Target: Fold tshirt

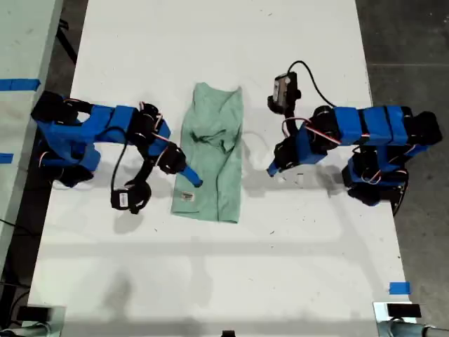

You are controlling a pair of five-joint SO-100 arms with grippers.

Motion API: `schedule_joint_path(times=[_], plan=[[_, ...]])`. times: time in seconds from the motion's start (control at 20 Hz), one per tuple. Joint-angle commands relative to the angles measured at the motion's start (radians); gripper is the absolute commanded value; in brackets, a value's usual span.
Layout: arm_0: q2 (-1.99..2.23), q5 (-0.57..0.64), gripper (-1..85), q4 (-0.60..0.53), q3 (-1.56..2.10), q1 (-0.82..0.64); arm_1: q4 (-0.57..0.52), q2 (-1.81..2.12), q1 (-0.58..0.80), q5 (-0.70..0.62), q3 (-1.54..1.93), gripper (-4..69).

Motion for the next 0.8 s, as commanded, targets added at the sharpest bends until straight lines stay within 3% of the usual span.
schedule_joint_path(times=[0.0, 0.2, 0.25, 0.3, 0.35, 0.5, 0.6, 0.75], plan=[[0.291, -0.041, 38.5, 0.002, 0.143, -0.046, 0.005, 0.077, 0.011, -0.017, -0.029, 11.4], [0.486, -0.074, 36.1, 0.002, 0.293, -0.06, 0.038, 0.075, 0.02, -0.029, -0.097, 12.7], [0.499, -0.075, 31.4, 0.002, 0.311, -0.057, 0.038, 0.064, 0.02, -0.032, -0.115, 13.3], [0.505, -0.087, 17.2, 0.002, 0.327, -0.049, 0.038, 0.038, 0.017, -0.032, -0.149, 14.3], [0.502, -0.101, 12.6, 0.002, 0.334, -0.038, 0.04, -0.015, 0.006, -0.032, -0.204, 17.6], [0.466, -0.089, 16.3, 0.0, 0.325, -0.008, 0.08, -0.281, -0.035, -0.02, -0.462, 36.1], [0.426, -0.077, 31.4, -0.006, 0.331, -0.005, 0.11, -0.459, -0.061, -0.009, -0.627, 38.5], [0.29, -0.057, 33.5, -0.075, 0.351, 0.02, 0.103, -0.62, -0.097, 0.029, -0.724, 39.0]])
